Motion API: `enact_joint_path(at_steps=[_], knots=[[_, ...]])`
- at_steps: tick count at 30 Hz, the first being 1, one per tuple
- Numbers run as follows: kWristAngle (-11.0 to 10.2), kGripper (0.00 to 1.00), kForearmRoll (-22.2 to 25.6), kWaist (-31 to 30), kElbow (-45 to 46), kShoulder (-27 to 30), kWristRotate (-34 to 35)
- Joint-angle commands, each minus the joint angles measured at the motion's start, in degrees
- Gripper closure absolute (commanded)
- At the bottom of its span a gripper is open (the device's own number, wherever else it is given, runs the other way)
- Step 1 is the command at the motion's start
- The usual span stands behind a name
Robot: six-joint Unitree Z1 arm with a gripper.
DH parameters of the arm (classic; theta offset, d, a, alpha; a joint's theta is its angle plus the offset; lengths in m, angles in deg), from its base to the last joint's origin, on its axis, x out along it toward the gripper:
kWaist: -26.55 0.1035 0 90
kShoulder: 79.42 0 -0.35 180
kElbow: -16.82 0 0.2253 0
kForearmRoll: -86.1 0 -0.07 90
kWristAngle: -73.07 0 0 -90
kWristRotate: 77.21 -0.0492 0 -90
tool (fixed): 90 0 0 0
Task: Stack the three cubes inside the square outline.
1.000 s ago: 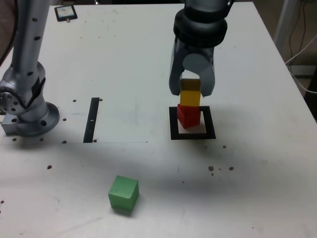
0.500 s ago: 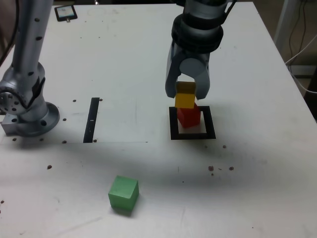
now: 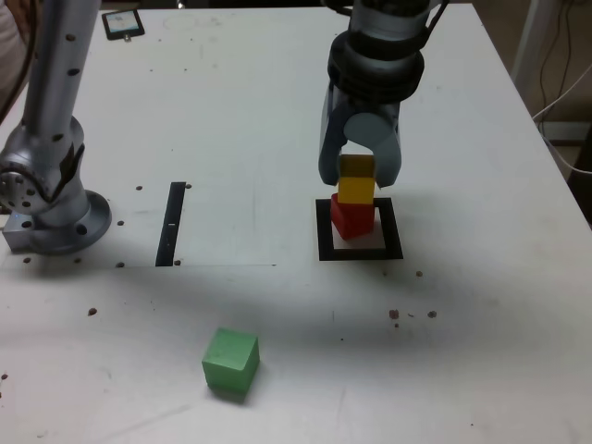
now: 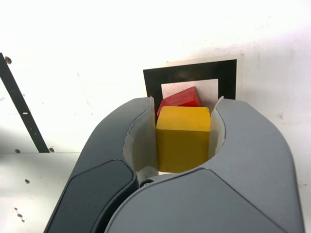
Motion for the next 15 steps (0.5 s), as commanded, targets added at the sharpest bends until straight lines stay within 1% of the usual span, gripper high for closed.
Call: enact_joint_path(at_steps=[1, 3, 4, 5, 6, 8, 10, 12, 15], knots=[[-0.2, 0.58, -0.2, 0.1, 0.2, -0.4, -0.1], [-0.2, 0.52, -0.2, 0.1, 0.3, -0.4, -0.1], [-0.2, 0.47, -0.2, 0.1, 0.3, -0.3, -0.1], [-0.2, 0.42, -0.2, 0.1, 0.4, -0.3, -0.1], [-0.2, 0.32, -0.2, 0.1, 0.4, -0.3, -0.2], [-0.2, 0.18, -0.1, 0.1, 0.7, -0.2, -0.2], [-0.1, 0.07, 0.1, 0.1, 1.1, -0.2, -0.2], [-0.1, 0.01, 0.3, 0.1, 1.5, -0.1, -0.1], [-0.2, 0.01, 0.3, 0.1, 1.9, -0.2, -0.1]])
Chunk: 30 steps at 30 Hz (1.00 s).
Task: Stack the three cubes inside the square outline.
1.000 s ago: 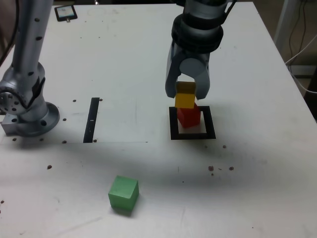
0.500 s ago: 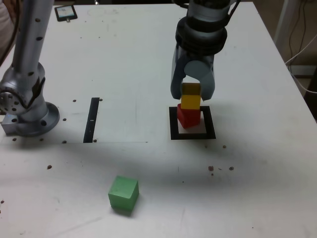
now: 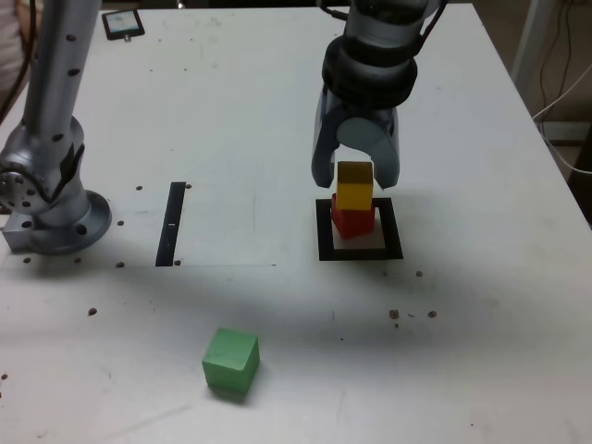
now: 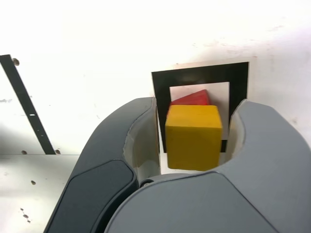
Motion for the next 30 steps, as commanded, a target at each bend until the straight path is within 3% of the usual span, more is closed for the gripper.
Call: enact_joint_path(at_steps=[1, 5, 11, 14, 21, 25, 30], knots=[[-0.1, 0.01, 0.1, 0.1, 0.2, -0.1, 0.0], [-0.4, 0.01, 0.4, -0.2, -0.1, 0.4, 0.0], [-3.9, 0.01, 2.1, -3.4, -0.6, 5.8, 0.2], [-4.4, 0.01, 4.1, -5.8, 0.0, 8.9, 0.1], [-2.3, 0.01, 8.1, -16.7, 5.9, 15.9, 3.8], [-0.5, 0.01, 8.5, -25.1, 9.4, 18.9, 11.3], [3.2, 0.01, 8.0, -34.0, 12.5, 19.1, 23.9]])
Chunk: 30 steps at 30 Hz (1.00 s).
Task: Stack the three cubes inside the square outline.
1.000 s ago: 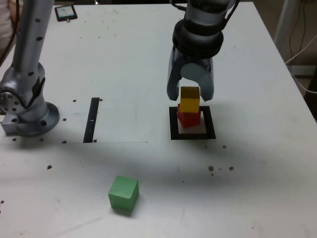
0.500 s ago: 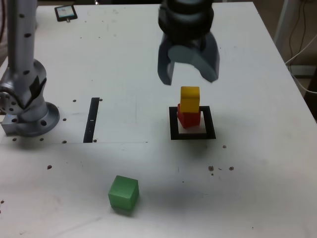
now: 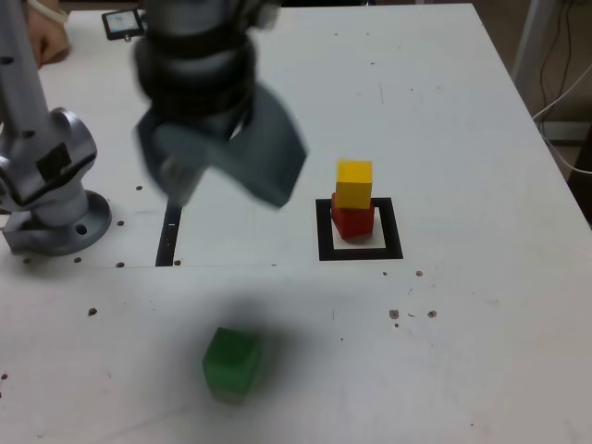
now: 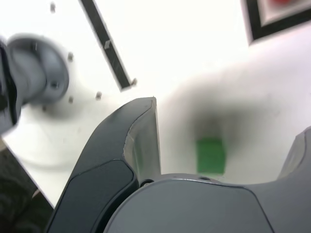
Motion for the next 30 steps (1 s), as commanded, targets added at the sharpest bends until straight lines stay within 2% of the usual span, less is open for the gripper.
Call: enact_joint_path(at_steps=[1, 7, 15, 30], knots=[[1.5, 0.01, -0.7, -4.6, 1.3, -0.3, 8.0], [3.3, 0.01, -5.6, -10.3, 3.8, -1.5, 19.2], [7.9, 0.01, -13.8, -12.2, 5.2, -8.0, 20.9], [8.4, 0.03, -24.1, -12.0, 8.1, -16.8, 18.7]])
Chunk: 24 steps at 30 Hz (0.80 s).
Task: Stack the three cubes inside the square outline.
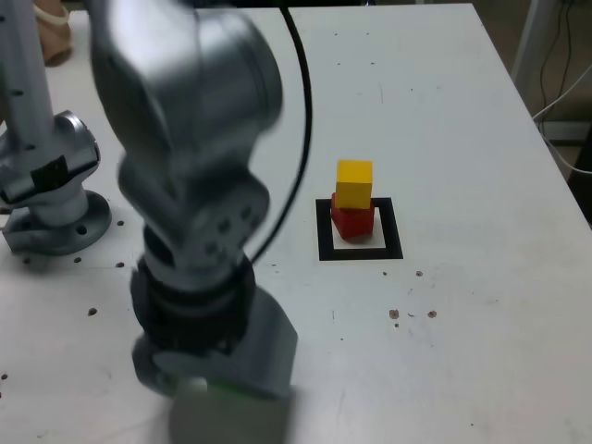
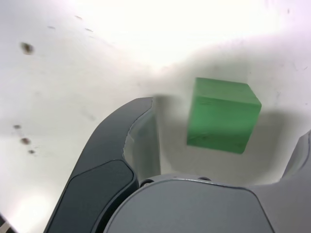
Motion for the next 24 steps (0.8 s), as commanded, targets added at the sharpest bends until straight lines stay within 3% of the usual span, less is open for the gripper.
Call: enact_joint_path(at_steps=[1, 6, 13, 24], knots=[[0.2, 0.04, -0.5, 0.5, 0.1, -1.2, -0.6], [0.0, 0.14, -0.8, 1.2, -0.9, -3.2, -1.7], [-2.4, 0.20, 0.0, 2.0, -1.4, -3.4, -2.2], [-2.8, 0.30, 2.0, 2.2, -2.0, -2.0, -4.3]])
